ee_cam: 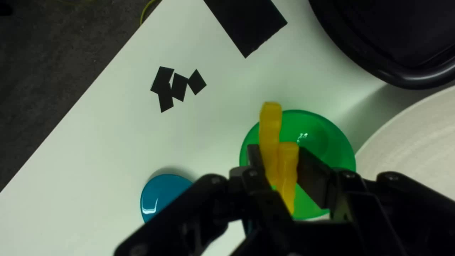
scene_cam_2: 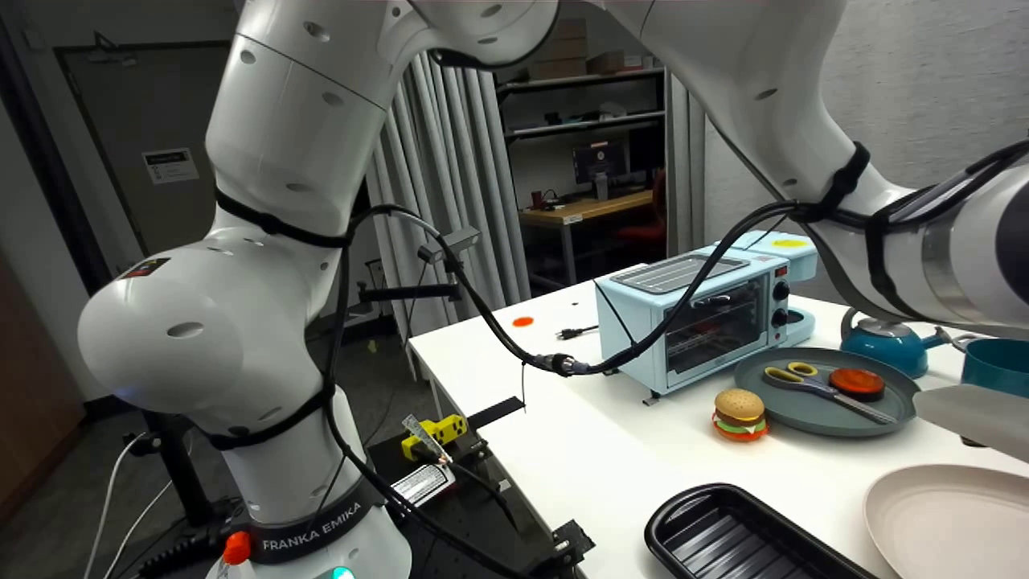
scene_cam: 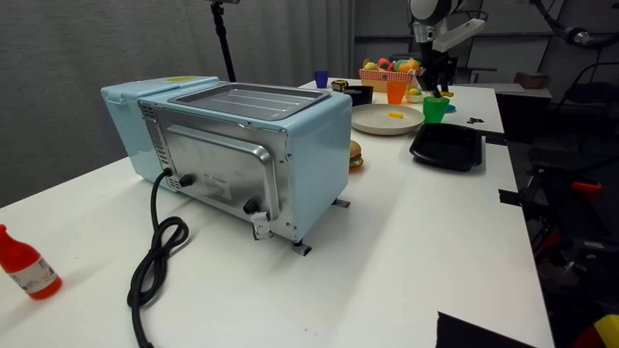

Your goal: Put two of the yellow objects on the plate into the green cup

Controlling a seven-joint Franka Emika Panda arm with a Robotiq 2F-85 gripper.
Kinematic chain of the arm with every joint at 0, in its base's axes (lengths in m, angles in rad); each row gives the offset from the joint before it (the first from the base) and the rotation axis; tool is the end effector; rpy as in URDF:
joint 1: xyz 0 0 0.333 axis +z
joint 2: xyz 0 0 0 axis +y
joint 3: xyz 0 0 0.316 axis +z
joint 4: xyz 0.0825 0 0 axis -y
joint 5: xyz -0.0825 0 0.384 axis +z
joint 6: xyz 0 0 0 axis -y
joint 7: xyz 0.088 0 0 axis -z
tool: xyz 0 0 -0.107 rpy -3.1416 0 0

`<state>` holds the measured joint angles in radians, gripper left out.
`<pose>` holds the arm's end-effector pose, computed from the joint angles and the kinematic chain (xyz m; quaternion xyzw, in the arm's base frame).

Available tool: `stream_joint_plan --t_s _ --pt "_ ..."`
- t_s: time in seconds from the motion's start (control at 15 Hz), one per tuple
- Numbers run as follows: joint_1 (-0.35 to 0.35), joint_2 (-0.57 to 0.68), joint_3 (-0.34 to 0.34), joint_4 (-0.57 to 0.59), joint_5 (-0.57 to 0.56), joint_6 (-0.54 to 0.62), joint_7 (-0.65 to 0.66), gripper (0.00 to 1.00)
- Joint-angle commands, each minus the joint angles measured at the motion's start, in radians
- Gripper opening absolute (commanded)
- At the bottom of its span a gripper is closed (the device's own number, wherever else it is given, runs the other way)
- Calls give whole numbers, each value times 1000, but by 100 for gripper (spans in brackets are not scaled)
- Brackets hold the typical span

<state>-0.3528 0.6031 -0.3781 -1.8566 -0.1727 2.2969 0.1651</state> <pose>0.4732 -0.4137 0.2055 0.9201 -0.3483 -0.1092 0.1423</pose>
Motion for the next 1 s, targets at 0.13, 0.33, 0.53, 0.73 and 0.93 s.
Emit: stream_joint_plan --t_s 0.13,0.33,0.53,0.73,0.93 --pt "30 -30 2 -31 -20 -9 -3 7" --pt "42 -23 0 -19 -23 -14 3 54" --pt "45 -19 -1 -13 -23 -12 0 69" --pt "39 -21 -2 -11 -19 -14 -8 92" --pt "34 -27 -3 -13 -18 -11 -16 100"
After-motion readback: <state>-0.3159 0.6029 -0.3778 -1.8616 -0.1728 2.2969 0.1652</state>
